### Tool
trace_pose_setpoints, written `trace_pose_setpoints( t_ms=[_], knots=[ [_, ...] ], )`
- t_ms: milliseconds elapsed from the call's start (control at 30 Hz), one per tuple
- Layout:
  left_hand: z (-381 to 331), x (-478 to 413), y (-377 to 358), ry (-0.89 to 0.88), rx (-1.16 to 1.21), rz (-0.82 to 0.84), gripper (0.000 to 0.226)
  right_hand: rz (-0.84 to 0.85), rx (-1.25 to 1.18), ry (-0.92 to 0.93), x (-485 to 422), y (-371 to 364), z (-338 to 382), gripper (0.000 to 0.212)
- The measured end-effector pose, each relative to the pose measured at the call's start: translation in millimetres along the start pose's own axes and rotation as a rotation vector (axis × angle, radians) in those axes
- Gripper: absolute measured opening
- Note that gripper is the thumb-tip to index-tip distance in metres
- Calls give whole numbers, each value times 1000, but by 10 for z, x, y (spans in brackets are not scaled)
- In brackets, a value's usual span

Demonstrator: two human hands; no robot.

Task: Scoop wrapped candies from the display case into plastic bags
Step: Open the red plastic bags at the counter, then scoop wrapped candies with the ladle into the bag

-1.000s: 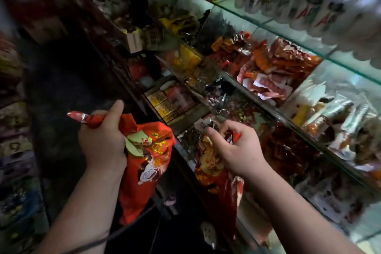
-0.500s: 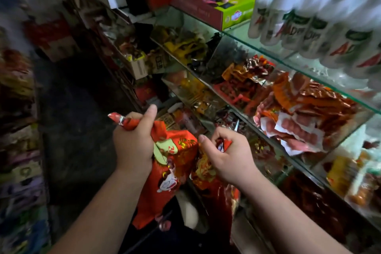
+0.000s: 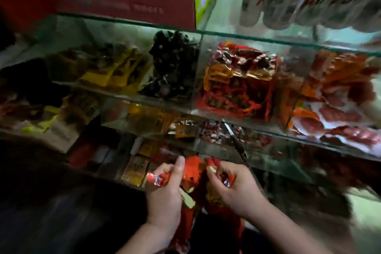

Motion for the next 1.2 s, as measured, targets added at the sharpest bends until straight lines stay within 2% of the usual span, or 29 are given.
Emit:
trace_pose_setpoints(
  t_ms=[67,133,200,300,433,567,667,767,833,900,967,1033,1100,1167,1200],
  knots=[
    [44,-85,-71,8,-79,104,59,-14,75,-34,38,2,-16,40],
    [189,-154,-174,35,-33,179,47,30,120,-68,77,4,-98,42],
    [418,-181,-336,112,78,248,35,81,107,-79,147,37,-237,42],
    [752,-139,-643,84,43,342,25,120,33,-48,296,176,-485,44],
    [911,-56,-1038,2,65,374,22,114,116,68,470,436,-717,45],
    [905,-7,-1278,-77,246,372,21,71,211,273,590,537,-746,47],
    [934,-46,-1369,-167,326,462,23,83,254,449,662,469,-807,45],
    [1151,-120,-1490,-277,204,605,25,111,349,559,693,433,-963,42],
    [1519,-309,-1629,-179,-32,667,27,107,380,554,690,489,-1147,42],
    [1932,-537,-1690,-42,-214,636,26,97,380,427,667,575,-1443,47],
    [2181,-682,-1771,-13,-242,622,26,74,356,239,700,609,-1762,52],
    [2364,-675,-1853,36,-135,707,21,-48,361,162,829,593,-1892,58],
    [2562,-662,-1893,70,-94,811,18,-324,346,124,1026,662,-1884,55],
    [2752,-745,-1724,45,-148,732,14,-657,279,33,1345,754,-1956,52],
    [2818,-822,-1584,56,-184,626,14,-771,232,-69,1482,785,-2033,54]
  ],
)
Point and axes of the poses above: each hand's wrist, its own x-axis away from the middle knuckle, its own y-axis out of the back of the hand, z = x × y, the point moved 8 cm from there along -x, towards the middle knuckle, and after that the axes turned 15 degrees about y, right-handed, at the moved point
